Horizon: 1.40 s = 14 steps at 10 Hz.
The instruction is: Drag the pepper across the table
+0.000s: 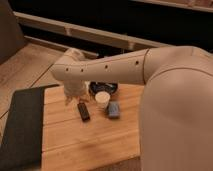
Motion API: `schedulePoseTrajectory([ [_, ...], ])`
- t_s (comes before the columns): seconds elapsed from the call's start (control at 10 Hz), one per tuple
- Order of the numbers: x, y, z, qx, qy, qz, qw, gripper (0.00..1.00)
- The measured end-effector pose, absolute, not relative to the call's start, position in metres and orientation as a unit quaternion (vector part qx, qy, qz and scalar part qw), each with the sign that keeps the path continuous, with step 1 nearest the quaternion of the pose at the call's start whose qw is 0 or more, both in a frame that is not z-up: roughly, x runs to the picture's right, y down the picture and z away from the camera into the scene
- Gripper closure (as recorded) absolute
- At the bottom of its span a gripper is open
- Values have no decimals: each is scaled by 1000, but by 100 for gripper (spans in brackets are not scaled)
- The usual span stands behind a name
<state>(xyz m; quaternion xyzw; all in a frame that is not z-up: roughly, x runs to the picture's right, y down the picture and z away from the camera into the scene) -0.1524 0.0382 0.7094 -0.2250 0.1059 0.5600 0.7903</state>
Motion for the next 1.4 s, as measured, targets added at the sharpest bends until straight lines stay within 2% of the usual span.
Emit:
schedulePoseTrajectory([
  [0.3, -180, 3, 686, -206, 27, 515, 832, 35],
  [0.7, -180, 4, 687, -205, 27, 513, 833, 35],
  [0.9, -167, -1, 697, -180, 49, 493, 850, 35],
  [1.2, -153, -37, 724, -126, 57, 435, 890, 35],
  [1.4, -158, -50, 745, -125, 42, 407, 904, 35],
])
